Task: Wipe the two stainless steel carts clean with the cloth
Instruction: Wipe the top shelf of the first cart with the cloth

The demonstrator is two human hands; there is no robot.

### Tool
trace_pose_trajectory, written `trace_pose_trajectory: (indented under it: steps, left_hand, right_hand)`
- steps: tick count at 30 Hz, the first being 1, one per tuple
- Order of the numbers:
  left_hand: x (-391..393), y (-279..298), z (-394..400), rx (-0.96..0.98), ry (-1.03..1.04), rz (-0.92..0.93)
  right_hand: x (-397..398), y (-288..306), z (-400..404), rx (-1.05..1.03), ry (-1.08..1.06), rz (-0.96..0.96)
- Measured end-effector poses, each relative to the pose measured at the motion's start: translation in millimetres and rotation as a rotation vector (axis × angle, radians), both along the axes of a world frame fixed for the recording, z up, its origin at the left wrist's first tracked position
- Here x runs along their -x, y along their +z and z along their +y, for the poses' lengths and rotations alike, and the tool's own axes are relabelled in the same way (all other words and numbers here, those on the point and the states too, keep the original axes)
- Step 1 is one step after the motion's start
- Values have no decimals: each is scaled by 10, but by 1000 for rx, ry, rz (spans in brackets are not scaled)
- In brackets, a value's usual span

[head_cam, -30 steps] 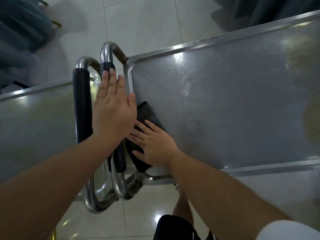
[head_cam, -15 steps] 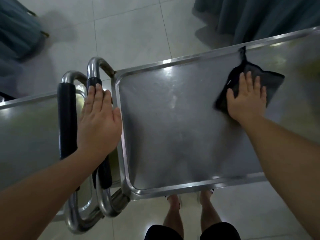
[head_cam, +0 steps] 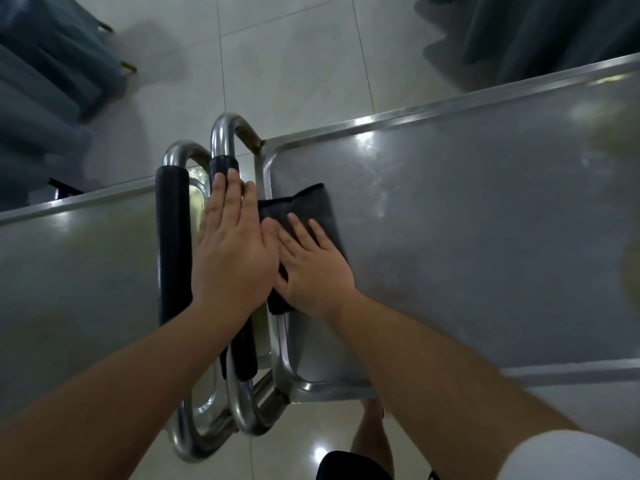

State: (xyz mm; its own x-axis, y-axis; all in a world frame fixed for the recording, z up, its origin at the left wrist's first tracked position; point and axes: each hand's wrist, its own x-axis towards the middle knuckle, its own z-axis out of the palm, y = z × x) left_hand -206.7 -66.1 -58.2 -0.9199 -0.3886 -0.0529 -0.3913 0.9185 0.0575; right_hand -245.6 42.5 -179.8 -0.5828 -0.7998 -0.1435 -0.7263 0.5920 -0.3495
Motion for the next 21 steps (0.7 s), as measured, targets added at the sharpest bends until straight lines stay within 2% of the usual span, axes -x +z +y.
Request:
trace_pose_trajectory:
  steps: [3,6,10,13,16,18,21]
  left_hand:
    - [-9,-11,-6,6,-8,18]
    - [-8,-25,-9,9,-18,39]
    - [-10,-35,-17,-1,-14,44]
    - [-16,-57,-27,4,-11,63]
    - [-17,-61,-27,-1,-7,51]
    - [-20,-43,-20,-11,-2,35]
    - [-18,-9,-9,-39,10,16]
  right_hand:
    - [281,-22,236,-19,236,15]
    - [860,-22,690,-41,215,61]
    - [1764,19,1503,-108,-182,84]
    - [2234,22,2033,-125,-646,63]
    - [2347,17,2025,-161,-1037,-8]
    - [2298,35,1728,-150,-1142,-29]
    - [2078,77,1080,-91,-1135,-51]
